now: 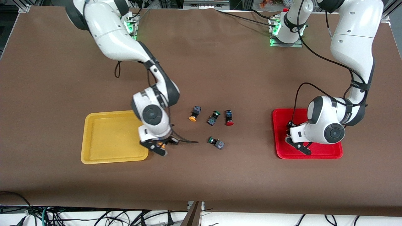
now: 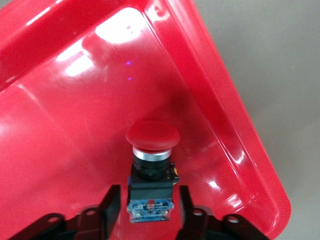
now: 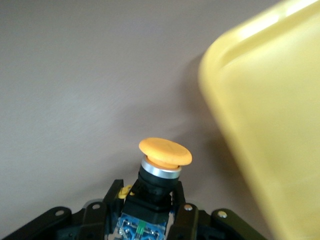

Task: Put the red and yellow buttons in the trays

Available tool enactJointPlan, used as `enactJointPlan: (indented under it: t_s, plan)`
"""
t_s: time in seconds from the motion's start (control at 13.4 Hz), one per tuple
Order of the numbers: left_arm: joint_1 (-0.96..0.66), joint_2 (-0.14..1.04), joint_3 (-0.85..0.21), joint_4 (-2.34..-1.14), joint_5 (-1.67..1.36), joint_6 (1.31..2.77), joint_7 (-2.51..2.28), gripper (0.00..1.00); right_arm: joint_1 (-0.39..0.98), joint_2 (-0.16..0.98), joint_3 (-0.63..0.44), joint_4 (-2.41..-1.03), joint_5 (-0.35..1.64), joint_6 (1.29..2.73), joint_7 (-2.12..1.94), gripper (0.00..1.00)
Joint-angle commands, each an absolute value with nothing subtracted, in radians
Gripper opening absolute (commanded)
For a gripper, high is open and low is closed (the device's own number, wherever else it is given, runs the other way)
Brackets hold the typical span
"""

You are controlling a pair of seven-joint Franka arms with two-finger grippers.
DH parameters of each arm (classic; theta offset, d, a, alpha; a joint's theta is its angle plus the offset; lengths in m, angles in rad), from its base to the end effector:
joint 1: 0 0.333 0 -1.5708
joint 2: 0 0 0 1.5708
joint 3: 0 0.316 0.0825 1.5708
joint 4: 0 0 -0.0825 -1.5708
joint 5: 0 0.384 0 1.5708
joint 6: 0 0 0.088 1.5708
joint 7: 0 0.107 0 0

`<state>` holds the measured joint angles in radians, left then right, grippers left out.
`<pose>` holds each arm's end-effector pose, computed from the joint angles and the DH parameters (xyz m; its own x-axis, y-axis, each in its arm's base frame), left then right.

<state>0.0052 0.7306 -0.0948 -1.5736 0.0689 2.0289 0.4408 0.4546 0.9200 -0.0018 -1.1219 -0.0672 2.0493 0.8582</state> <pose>0.6671 -0.0487 0.1923 0.8181 -0.5238 -0.2373 -0.5090 -0.8516 0.1251 0.6937 0.3339 0.2518 0.9300 -0.3640 0.0506 -0.3659 -0.9300 0.0352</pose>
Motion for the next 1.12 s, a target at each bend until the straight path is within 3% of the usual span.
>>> enactJointPlan:
  t_s: [0.0,0.15,0.37,0.6,0.97,1.05]
  plan:
    - [0.021,0.698,-0.112,-1.568,0.075,1.993,0.459,1.00,0.342,0.827,0.012,-1.152,-0.060,1.869,0.570,0.00]
    - [-0.001,0.619,-0.167,-1.557,0.072,1.868,0.415,1.00,0.263,0.813,0.012,-1.169,-0.058,1.804,0.384,0.00]
    - [-0.026,0.601,-0.315,-1.549,0.042,1.851,0.066,1.00,0.152,0.793,0.014,-1.241,-0.048,1.813,0.174,0.00]
    - [-0.092,0.670,-0.368,-1.552,-0.067,2.045,-0.031,1.00,0.042,0.799,0.014,-1.296,-0.009,1.848,-0.024,0.00]
    - [-0.205,0.701,-0.353,-1.632,-0.048,2.231,-0.167,1.00,0.026,0.796,0.014,-1.420,-0.009,1.986,-0.054,0.02]
    - [-0.215,0.701,-0.353,-1.656,-0.029,2.271,-0.188,1.00,0.026,0.796,0.014,-1.417,-0.009,1.985,-0.043,0.82]
